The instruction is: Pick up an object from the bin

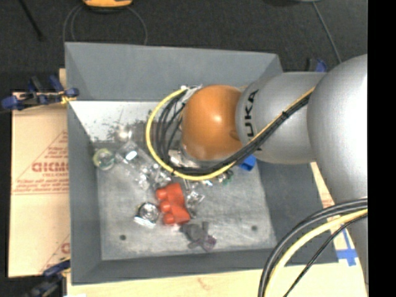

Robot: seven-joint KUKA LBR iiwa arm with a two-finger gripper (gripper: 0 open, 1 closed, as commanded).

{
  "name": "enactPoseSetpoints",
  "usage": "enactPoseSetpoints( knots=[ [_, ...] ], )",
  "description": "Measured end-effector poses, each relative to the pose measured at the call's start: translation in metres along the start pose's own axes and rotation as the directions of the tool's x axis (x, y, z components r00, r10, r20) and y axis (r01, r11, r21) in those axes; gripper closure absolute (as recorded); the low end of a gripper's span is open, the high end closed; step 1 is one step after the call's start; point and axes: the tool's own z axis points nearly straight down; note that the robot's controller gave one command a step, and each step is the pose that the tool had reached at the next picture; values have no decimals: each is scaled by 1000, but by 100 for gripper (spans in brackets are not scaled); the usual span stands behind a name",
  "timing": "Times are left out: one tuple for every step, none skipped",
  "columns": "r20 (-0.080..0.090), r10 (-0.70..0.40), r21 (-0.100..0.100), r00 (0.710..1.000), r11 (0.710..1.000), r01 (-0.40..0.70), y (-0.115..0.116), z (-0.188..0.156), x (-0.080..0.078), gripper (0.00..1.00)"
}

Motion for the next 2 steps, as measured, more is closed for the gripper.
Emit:
enactPoseSetpoints(
  knots=[
    [2,-319,9,948,948,319,37,6,-29,0],
    [8,-317,7,948,948,317,39,4,-31,100]
  ],
)
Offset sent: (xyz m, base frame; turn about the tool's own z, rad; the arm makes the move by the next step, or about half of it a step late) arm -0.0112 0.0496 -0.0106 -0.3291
